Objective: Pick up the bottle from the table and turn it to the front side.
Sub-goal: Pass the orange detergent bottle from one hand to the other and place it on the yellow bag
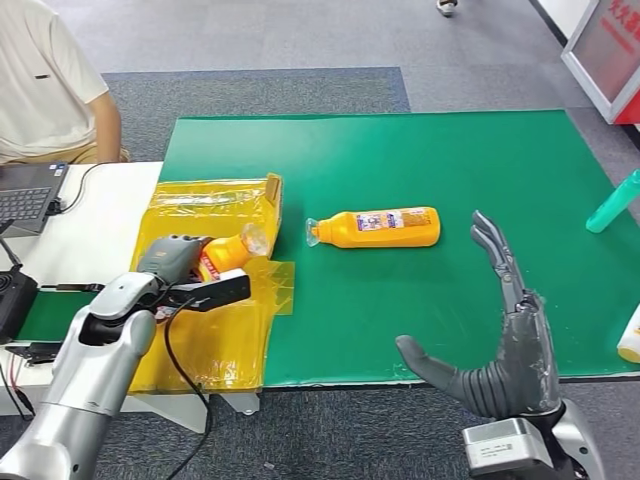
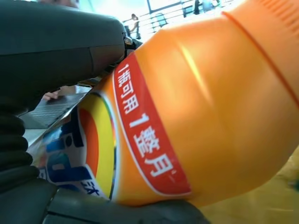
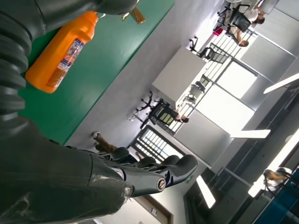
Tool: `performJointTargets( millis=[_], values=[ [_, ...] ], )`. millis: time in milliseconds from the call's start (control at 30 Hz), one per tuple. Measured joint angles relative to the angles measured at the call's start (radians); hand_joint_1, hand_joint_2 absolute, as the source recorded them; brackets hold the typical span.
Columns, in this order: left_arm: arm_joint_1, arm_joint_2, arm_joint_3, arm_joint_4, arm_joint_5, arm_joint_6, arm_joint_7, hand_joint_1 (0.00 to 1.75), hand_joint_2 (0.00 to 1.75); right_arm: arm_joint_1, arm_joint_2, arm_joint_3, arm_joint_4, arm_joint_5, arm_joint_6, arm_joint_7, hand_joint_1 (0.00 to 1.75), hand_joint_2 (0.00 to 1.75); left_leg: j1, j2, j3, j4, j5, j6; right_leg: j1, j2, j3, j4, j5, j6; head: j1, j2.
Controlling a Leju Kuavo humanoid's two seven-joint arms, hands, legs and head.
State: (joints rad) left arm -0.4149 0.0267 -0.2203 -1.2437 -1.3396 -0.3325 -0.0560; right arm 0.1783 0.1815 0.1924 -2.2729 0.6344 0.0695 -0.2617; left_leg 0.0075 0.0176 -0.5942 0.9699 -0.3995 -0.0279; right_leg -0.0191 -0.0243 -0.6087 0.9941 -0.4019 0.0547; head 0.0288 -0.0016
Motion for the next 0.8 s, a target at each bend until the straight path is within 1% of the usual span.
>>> performJointTargets(
  millis=[200,533,667,800],
  values=[
    [-0.021,-0.04,-0.059,0.022,-0.003,0.024,-0.002,1.75,0.0,-0.002,0.0,0.0,0.002,-0.005,0.0,-0.002,0.0,1.75,0.0,0.0,0.0,0.0,0.0,0.0,0.0,0.0,0.0,0.0,0.0,0.0,0.0,0.0],
    [-0.035,-0.063,-0.096,0.04,-0.012,0.032,-0.004,1.73,0.0,-0.003,-0.001,0.0,0.005,-0.01,-0.001,-0.004,0.0,1.75,0.0,0.0,0.0,0.0,0.0,0.0,0.0,0.0,0.0,0.0,0.0,0.0,0.0,0.0],
    [-0.035,-0.067,-0.11,0.041,-0.019,0.047,-0.007,0.0,0.0,-0.004,-0.001,0.0,0.006,-0.012,-0.002,-0.006,0.0,1.75,0.0,0.0,0.0,0.0,0.0,0.0,0.0,0.0,0.0,0.0,0.0,0.0,0.0,0.0],
    [-0.036,-0.079,-0.134,0.044,-0.032,0.05,-0.004,0.0,0.0,-0.007,-0.001,-0.001,0.008,-0.015,-0.012,-0.013,0.0,1.75,0.0,0.0,0.0,0.0,0.0,0.0,0.0,0.0,0.0,0.0,0.0,0.0,0.0,0.0]
  ],
)
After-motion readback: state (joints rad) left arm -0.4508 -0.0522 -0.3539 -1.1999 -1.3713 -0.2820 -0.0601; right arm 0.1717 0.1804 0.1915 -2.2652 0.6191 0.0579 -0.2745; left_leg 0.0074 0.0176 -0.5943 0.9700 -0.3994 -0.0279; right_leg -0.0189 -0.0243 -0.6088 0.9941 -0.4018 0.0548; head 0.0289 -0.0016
